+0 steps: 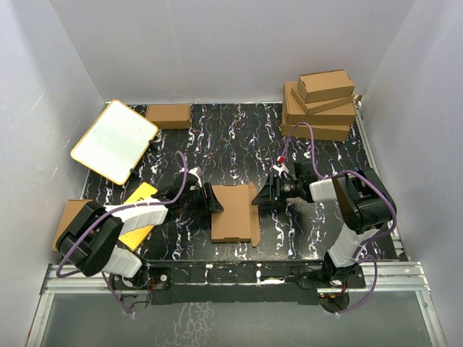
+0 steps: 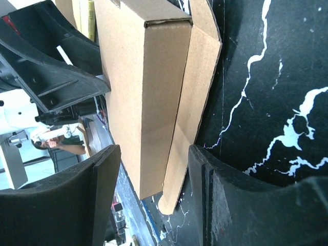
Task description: Fold the paper box
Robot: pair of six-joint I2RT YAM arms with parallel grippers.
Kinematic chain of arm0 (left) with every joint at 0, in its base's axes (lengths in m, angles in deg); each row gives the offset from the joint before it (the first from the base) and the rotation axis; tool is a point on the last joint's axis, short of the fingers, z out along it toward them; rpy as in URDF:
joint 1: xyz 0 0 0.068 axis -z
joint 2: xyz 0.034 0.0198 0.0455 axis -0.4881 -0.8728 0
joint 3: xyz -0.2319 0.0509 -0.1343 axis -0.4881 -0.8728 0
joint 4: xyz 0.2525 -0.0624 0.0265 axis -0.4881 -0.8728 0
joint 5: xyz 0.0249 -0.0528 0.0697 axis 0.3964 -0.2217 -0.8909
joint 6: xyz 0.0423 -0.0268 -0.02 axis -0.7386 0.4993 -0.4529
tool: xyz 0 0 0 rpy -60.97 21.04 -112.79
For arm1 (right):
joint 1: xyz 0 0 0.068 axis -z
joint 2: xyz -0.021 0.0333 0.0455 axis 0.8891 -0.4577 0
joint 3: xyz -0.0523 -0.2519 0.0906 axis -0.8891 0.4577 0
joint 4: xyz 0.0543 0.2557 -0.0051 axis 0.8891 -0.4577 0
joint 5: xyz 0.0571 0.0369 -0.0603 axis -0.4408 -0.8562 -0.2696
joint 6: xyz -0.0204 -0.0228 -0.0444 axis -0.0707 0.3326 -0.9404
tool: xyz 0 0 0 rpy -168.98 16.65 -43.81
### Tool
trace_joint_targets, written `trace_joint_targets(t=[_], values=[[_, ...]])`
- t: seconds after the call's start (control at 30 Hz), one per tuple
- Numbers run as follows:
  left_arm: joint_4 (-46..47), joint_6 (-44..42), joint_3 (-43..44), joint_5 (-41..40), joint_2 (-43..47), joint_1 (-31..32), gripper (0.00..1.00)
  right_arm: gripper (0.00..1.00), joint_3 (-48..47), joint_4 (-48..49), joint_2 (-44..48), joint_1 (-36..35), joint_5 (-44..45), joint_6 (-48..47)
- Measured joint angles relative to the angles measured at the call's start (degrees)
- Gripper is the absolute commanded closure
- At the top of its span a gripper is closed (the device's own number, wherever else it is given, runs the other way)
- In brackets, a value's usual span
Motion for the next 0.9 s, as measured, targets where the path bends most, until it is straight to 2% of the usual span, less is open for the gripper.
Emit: trace_joint_targets(t=[0.9], values=[[-0.1, -0.7, 1.4, 1.1, -1.7, -0.4, 0.5, 0.43, 1.0, 6.7, -1.9, 1.1, -4.9, 6.5]])
